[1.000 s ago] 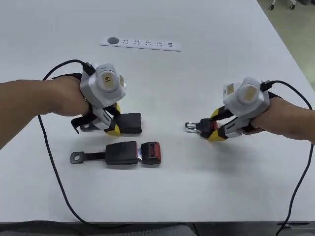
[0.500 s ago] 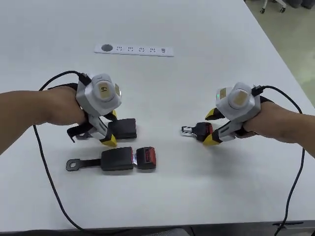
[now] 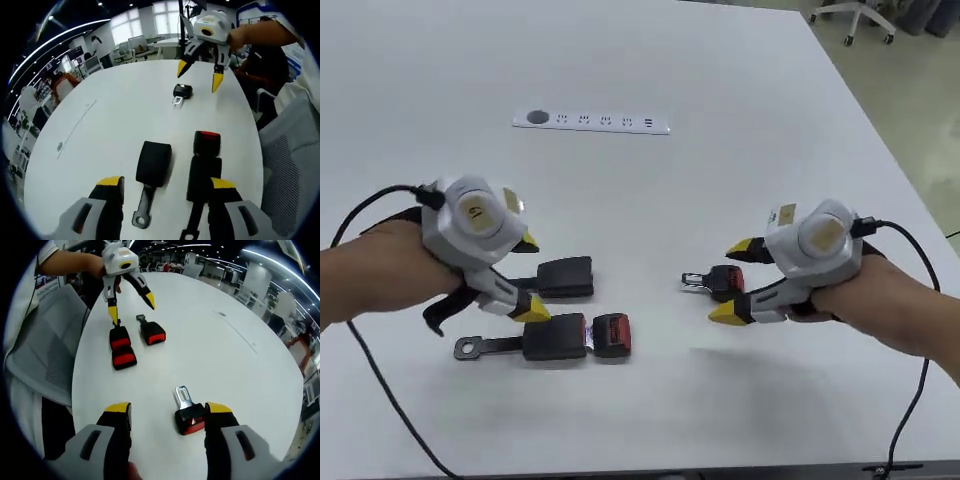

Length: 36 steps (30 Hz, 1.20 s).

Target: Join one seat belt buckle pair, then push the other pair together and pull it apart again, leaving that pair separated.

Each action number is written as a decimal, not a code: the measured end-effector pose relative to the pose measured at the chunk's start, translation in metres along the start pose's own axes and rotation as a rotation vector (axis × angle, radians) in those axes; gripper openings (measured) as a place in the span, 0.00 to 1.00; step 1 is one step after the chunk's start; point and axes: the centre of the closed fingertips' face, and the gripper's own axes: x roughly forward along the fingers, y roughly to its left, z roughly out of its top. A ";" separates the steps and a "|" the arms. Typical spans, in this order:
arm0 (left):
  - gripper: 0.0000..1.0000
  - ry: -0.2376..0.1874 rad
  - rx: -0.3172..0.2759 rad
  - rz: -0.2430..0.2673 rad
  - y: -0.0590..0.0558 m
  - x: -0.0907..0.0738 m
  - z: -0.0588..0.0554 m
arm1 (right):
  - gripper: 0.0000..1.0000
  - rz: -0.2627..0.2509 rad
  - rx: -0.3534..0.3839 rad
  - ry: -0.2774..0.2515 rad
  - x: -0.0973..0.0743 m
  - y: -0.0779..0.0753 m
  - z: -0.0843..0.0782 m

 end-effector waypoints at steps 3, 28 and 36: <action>0.81 -0.027 -0.034 0.007 -0.014 -0.009 -0.006 | 0.64 -0.019 0.017 -0.020 -0.006 0.012 0.000; 1.00 -0.137 -0.280 0.187 -0.044 -0.076 -0.062 | 1.00 -0.183 0.285 -0.129 -0.051 0.044 -0.021; 1.00 -0.114 -0.299 0.216 -0.050 -0.080 -0.071 | 1.00 -0.201 0.308 -0.139 -0.052 0.046 -0.018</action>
